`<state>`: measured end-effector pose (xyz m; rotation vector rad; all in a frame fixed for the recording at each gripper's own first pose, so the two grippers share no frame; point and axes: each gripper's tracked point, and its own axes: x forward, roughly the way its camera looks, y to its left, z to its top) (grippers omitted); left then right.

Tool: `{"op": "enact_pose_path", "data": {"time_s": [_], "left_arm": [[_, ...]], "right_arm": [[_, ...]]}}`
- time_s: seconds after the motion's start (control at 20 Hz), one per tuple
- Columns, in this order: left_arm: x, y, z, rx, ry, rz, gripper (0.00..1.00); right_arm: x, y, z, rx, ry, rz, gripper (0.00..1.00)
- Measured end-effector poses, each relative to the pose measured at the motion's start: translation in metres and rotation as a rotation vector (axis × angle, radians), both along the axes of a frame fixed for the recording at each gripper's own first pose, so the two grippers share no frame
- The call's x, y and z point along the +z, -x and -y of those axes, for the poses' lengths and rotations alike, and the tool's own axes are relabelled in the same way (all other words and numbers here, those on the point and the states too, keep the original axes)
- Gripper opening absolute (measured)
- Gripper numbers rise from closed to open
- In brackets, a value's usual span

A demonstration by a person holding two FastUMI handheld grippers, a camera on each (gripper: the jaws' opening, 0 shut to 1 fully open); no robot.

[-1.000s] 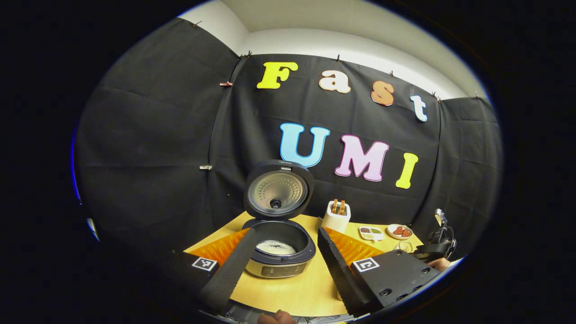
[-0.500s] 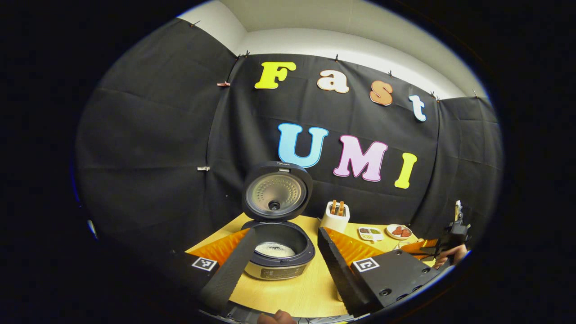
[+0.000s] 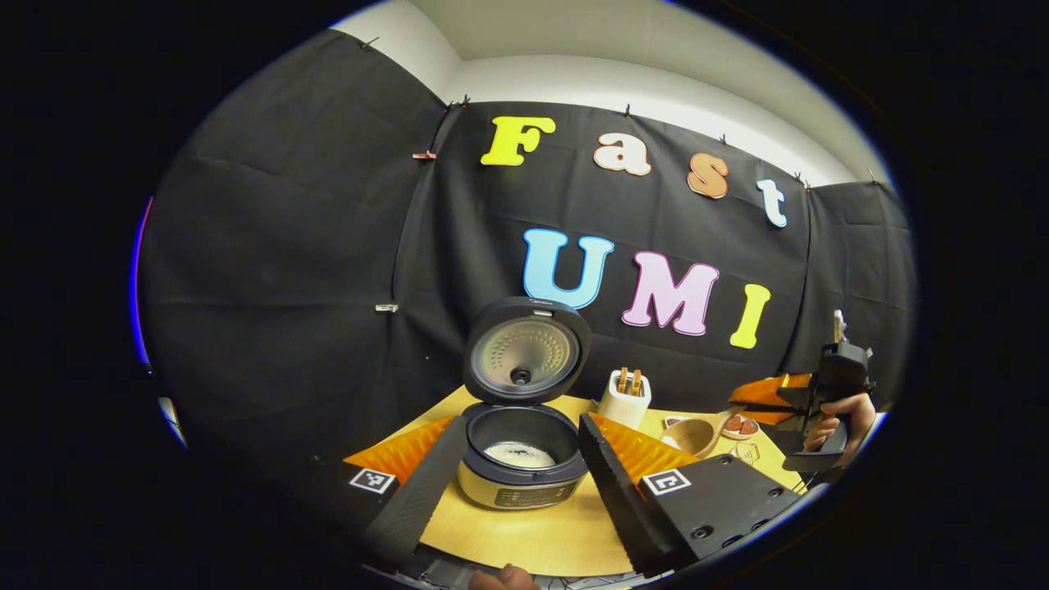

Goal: Close the left gripper, press the button to open the rice cooker; take a wooden spoon from the chopstick holder with the right hand, scoop a spoonful of rice and pour it into the rice cooker, then put the wooden spoon back into the chopstick holder.

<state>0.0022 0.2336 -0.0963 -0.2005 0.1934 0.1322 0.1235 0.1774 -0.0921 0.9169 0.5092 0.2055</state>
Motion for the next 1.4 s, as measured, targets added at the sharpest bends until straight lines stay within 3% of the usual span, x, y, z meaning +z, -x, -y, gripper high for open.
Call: {"op": "enact_pose_path", "data": {"time_s": [0.2,0.4,0.7,0.9,1.4], "left_arm": [[-0.001,0.009,-0.020,0.028,0.002,0.011,0.94],[0.001,0.017,-0.036,0.052,0.002,0.019,0.94],[-0.003,0.029,-0.060,0.099,0.012,0.023,0.94],[-0.005,0.033,-0.069,0.118,0.023,0.025,0.94],[-0.006,0.030,-0.087,0.146,0.034,0.032,0.94]], "right_arm": [[0.002,-0.031,-0.061,0.057,0.012,0.013,0.11],[-0.011,-0.059,-0.118,0.116,0.120,0.030,0.11],[-0.038,-0.083,-0.183,0.219,0.396,0.085,0.11],[-0.031,-0.084,-0.210,0.303,0.631,0.203,0.11],[-0.028,-0.067,-0.259,0.509,1.076,0.537,0.11]]}}
